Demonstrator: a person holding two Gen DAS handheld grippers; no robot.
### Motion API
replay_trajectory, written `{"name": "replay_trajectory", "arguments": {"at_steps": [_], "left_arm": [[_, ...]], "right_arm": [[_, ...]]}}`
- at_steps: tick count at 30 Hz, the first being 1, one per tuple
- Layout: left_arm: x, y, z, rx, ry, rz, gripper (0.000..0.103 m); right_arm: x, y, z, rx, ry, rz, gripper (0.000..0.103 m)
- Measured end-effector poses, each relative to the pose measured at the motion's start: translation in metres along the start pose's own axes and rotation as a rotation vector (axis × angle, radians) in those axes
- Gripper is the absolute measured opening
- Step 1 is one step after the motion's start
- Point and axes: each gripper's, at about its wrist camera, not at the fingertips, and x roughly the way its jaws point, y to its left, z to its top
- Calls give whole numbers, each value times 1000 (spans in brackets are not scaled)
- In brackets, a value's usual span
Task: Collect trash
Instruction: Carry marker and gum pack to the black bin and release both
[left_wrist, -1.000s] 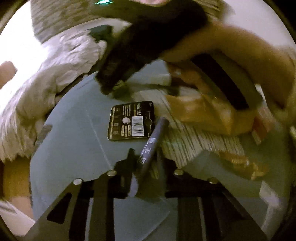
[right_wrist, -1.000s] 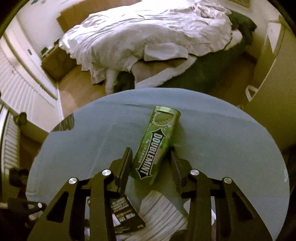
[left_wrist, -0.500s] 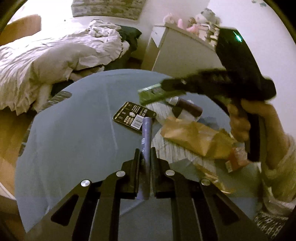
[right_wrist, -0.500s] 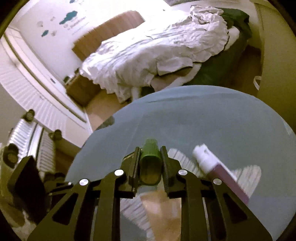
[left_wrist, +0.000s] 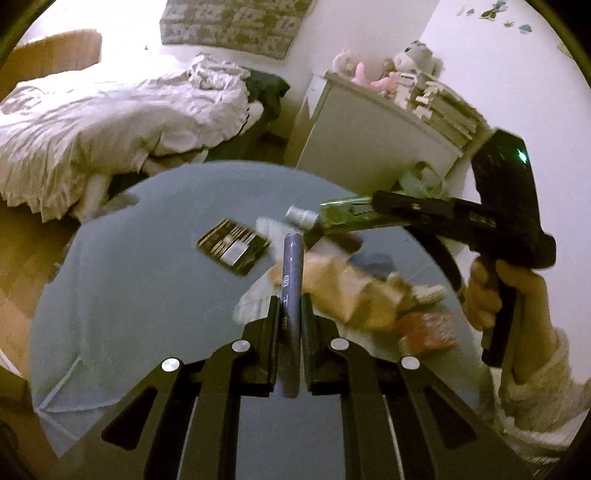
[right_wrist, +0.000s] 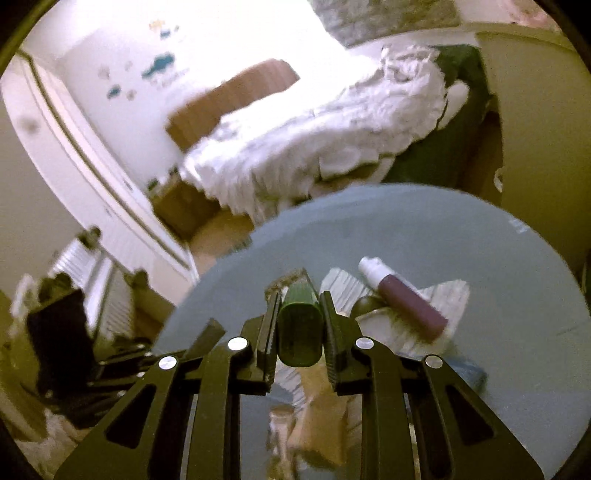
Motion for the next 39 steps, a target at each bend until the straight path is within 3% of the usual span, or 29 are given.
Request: {"name": "replay_trajectory", "arguments": {"at_steps": [7, 14, 20, 28, 33, 39], "left_arm": [[-1, -56, 41, 56, -78, -83, 11], [48, -140, 80, 160, -63, -191, 11], [106, -214, 104, 227, -9, -313, 11], [176, -286, 112, 257, 70, -423, 11], [212, -308, 108, 267, 119, -424, 11], [264, -306, 105, 210, 190, -390, 11]], "right_arm": [[-118, -43, 0, 122, -284, -17, 21], [-225, -117, -29, 248, -498, -185, 21], [-291, -189, -68, 385, -600, -304, 21], [-316, -244, -101, 465, -626, -401, 21], [-304, -268, -109, 510, -602, -404, 22], [-274, -298, -117, 563, -544, -393, 22]]}}
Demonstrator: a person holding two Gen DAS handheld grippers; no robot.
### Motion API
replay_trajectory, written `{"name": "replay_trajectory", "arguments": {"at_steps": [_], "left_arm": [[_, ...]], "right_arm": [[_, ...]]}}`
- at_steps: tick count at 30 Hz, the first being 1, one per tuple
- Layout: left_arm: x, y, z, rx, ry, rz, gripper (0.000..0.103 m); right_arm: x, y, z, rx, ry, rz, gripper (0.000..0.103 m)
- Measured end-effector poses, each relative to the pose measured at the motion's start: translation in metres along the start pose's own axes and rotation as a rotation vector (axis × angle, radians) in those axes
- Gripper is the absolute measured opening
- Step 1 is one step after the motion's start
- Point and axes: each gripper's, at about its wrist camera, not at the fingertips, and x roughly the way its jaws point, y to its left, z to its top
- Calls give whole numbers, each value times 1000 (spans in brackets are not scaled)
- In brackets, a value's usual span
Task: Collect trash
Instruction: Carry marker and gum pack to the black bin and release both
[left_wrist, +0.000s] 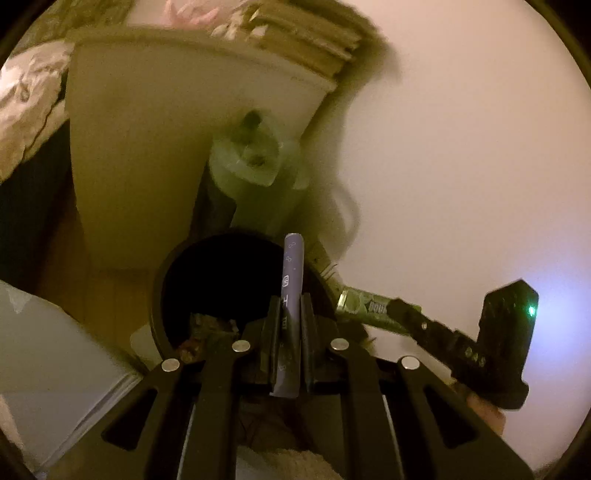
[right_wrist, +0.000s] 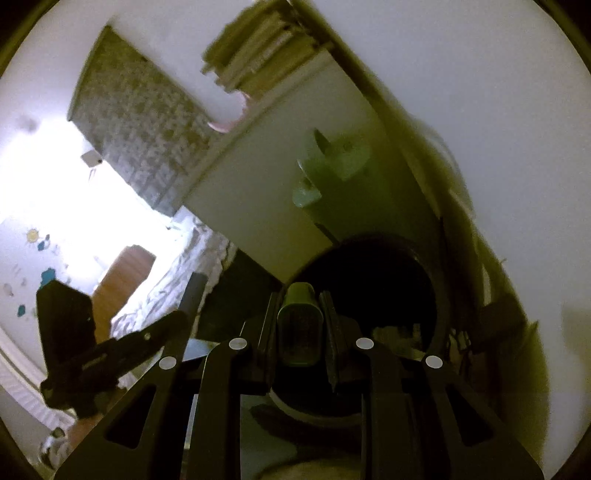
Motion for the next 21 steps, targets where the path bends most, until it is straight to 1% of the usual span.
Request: {"name": "replay_trajectory", "arguments": {"at_steps": [4, 10, 17, 21], "left_arm": [[26, 10, 11, -28, 31, 22, 11], [47, 16, 23, -28, 54, 41, 11], [62, 20, 25, -37, 78, 56, 12], [68, 23, 27, -68, 102, 48, 15]], "right_arm": [[28, -12, -5, 11, 35, -18, 22], [75, -23, 1, 3, 78, -60, 22], [101, -27, 3, -6, 120, -80, 22], [110, -27, 3, 5, 152, -73, 22]]}}
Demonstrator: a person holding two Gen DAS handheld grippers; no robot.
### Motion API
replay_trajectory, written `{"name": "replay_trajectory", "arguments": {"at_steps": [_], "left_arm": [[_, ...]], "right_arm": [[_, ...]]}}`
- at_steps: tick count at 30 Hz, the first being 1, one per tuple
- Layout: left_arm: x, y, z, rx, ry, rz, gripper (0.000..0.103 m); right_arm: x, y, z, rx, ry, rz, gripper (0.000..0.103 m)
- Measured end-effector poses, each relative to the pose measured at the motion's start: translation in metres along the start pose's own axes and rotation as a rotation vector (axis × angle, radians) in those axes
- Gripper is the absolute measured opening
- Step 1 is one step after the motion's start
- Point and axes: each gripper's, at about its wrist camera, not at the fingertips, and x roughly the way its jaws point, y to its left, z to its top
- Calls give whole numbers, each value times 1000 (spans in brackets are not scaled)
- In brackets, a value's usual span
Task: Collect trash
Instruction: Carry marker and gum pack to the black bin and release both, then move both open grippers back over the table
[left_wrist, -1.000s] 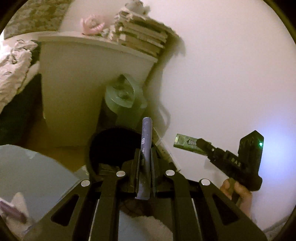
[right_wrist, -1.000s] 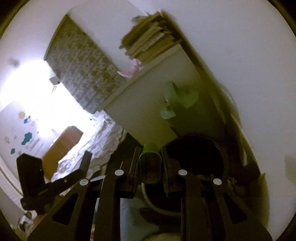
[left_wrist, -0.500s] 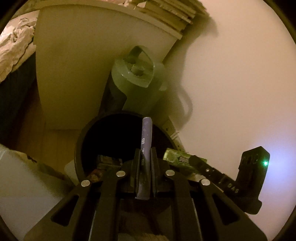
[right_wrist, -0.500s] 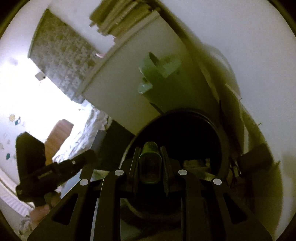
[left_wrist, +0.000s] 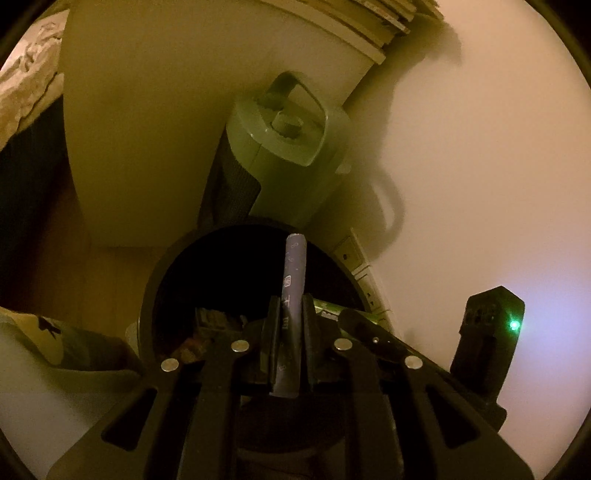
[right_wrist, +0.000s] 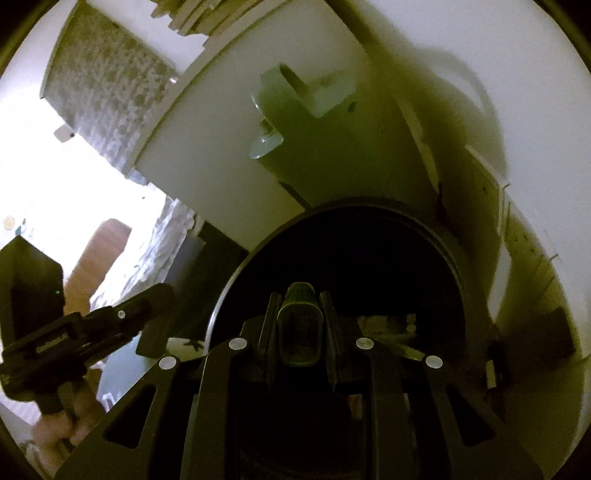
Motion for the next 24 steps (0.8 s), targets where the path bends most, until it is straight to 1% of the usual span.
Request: {"name": "replay_trajectory", "arguments": {"at_steps": [1, 2, 3, 4, 5, 6, 7, 12, 17, 19, 22, 24], "left_arm": [[1, 0, 0, -1, 4, 3, 18], [0, -1, 0, 0, 7, 10, 29], [-2, -1, -1, 0, 6, 18, 36], [-5, -2, -2, 1, -1, 25, 50], [-8, -2, -3, 2, -13, 31, 61], [-12, -3, -4, 4, -23, 35, 65], [-16, -3, -5, 6, -34, 36, 67], [-40, -6, -11, -2, -53, 15, 67], [-82, -9, -26, -15, -97, 5, 67], [-102, -4, -36, -37, -117, 7, 69], [-137, 10, -55, -65, -156, 32, 69], [-166, 26, -73, -76, -181, 75, 69]], "right_arm": [[1, 1, 0, 1, 8, -4, 22], [1, 1, 0, 1, 11, -6, 23], [2, 2, -1, 2, 14, -4, 28], [1, 2, -1, 5, 13, 1, 39], [-1, 3, -2, 7, 7, 0, 45], [-5, 3, -4, 12, -4, -3, 55], [-8, 3, -5, 16, -14, -2, 57], [-24, 10, -12, 13, -28, 6, 57], [-41, 31, -25, -18, -18, 29, 57], [-45, 44, -31, -34, -6, 39, 70], [-51, 72, -42, -73, 14, 82, 71], [-51, 99, -52, -130, 43, 110, 71]]}}
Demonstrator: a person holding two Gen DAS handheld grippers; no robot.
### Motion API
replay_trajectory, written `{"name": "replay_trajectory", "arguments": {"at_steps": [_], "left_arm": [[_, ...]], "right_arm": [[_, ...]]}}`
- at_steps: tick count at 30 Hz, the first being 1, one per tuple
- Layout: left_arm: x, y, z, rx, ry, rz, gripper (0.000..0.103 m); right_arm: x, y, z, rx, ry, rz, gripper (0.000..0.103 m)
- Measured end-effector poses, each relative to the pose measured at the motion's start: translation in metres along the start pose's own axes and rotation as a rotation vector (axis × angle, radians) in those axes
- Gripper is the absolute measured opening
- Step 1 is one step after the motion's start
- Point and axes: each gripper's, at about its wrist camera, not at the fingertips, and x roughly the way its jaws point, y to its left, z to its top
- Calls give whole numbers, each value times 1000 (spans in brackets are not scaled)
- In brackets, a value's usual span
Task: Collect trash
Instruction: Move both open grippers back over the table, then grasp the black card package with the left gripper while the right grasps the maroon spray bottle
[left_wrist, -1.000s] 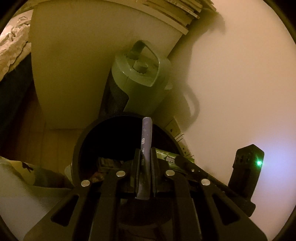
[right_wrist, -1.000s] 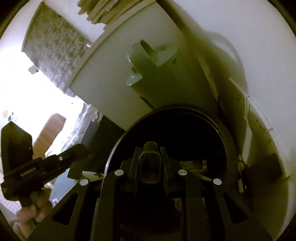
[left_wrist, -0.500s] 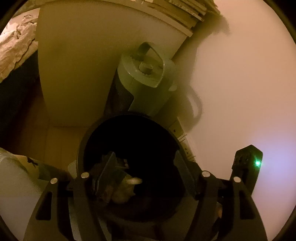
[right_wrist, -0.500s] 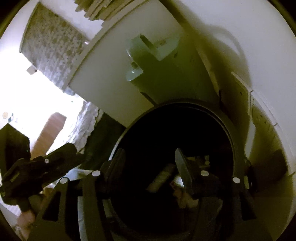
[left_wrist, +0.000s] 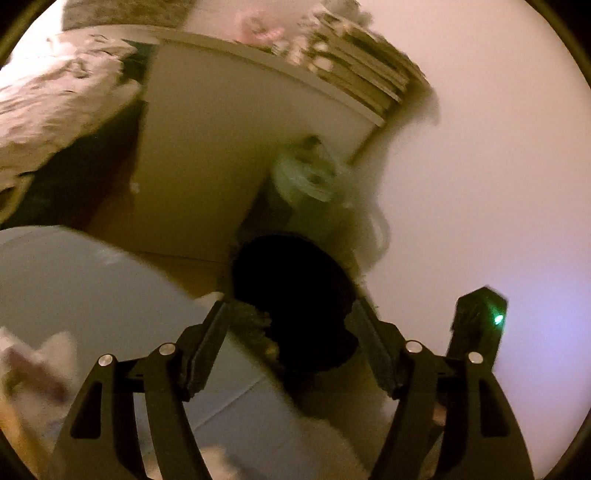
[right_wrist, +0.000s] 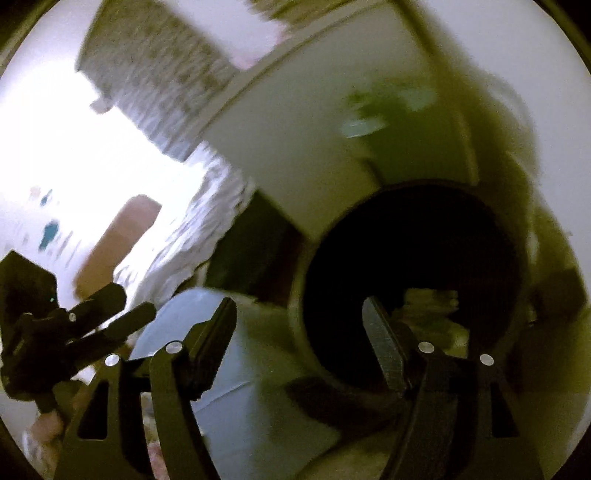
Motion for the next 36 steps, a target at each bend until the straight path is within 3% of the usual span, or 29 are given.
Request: {"name": "replay_trajectory", "arguments": {"at_steps": [8, 9, 11, 15, 22, 26, 29, 33, 36], "left_arm": [[-99, 112, -47, -25, -63, 339, 69], [-109, 129, -54, -19, -57, 399, 70], [-122, 157, -66, -7, -34, 491, 83], [-130, 194, -79, 46, 18, 590, 84], [-112, 231, -87, 172, 140, 652, 84], [-109, 240, -87, 189, 135, 589, 85], [-105, 247, -83, 153, 125, 536, 83], [-103, 244, -84, 143, 108, 505, 80], [-100, 235, -86, 171, 123, 486, 82]], "right_arm": [[39, 121, -33, -303, 167, 103, 70], [47, 136, -38, -340, 188, 109, 70], [63, 166, -48, -420, 234, 117, 70], [97, 218, -68, -559, 317, 124, 70], [157, 268, -95, -731, 460, 71, 70], [182, 274, -104, -789, 511, 29, 70], [194, 275, -109, -811, 540, 7, 61], [199, 276, -109, -809, 544, 26, 40], [200, 277, -111, -799, 538, 25, 38]]}}
